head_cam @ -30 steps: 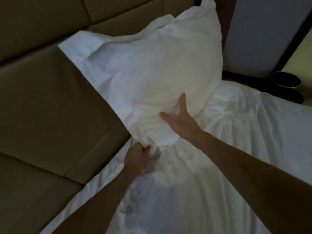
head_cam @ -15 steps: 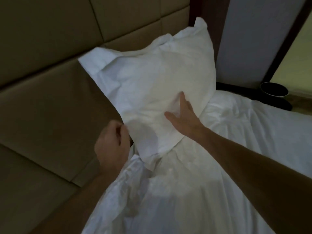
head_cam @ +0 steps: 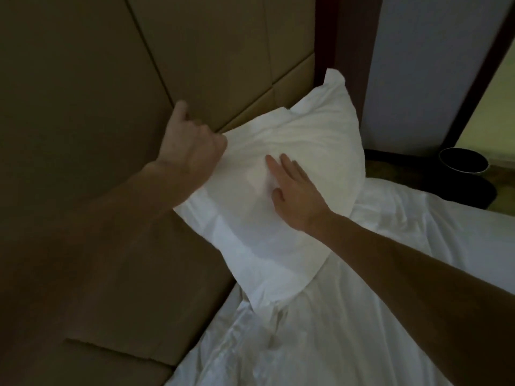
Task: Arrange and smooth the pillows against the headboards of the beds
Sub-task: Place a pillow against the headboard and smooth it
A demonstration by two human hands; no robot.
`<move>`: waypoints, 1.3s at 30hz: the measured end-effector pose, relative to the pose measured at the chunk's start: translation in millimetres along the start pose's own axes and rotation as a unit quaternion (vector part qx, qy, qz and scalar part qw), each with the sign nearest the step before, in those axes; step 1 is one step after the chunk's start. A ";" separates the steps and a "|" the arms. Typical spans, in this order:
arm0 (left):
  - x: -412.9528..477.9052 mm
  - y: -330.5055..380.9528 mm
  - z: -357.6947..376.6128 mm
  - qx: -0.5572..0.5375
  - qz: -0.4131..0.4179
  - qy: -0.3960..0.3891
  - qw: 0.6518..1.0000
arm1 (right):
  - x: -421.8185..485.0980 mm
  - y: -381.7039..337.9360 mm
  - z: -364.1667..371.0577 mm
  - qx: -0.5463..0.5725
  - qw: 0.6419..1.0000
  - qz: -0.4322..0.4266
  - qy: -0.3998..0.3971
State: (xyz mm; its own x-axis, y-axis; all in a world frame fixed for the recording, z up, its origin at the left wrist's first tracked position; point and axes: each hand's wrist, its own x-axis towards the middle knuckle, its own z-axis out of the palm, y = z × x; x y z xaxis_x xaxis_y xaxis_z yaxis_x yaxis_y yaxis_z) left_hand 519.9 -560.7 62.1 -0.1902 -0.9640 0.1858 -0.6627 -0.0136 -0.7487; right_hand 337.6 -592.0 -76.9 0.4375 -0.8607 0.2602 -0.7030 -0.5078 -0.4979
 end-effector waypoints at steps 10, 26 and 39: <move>54.7 15.0 -29.6 0.042 0.238 0.091 0.966 | 29.1 74.3 -27.7 -0.065 0.982 0.129 -0.118; 212.5 127.5 16.4 -0.547 -0.093 -0.200 0.808 | 14.7 208.4 3.1 -0.048 0.979 0.197 -0.038; 347.2 187.2 23.2 -0.566 -0.148 -0.213 0.783 | -43.1 424.8 10.5 -0.110 0.815 0.481 -0.302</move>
State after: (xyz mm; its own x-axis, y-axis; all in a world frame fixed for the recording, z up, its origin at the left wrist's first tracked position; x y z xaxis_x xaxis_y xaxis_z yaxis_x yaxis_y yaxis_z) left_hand 346.6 -904.1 -28.3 0.1918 -0.9676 -0.1644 -0.8952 -0.2412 0.3749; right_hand 26.0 -770.2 -308.3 -0.2267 -0.7232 -0.6524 -0.9382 0.3421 -0.0532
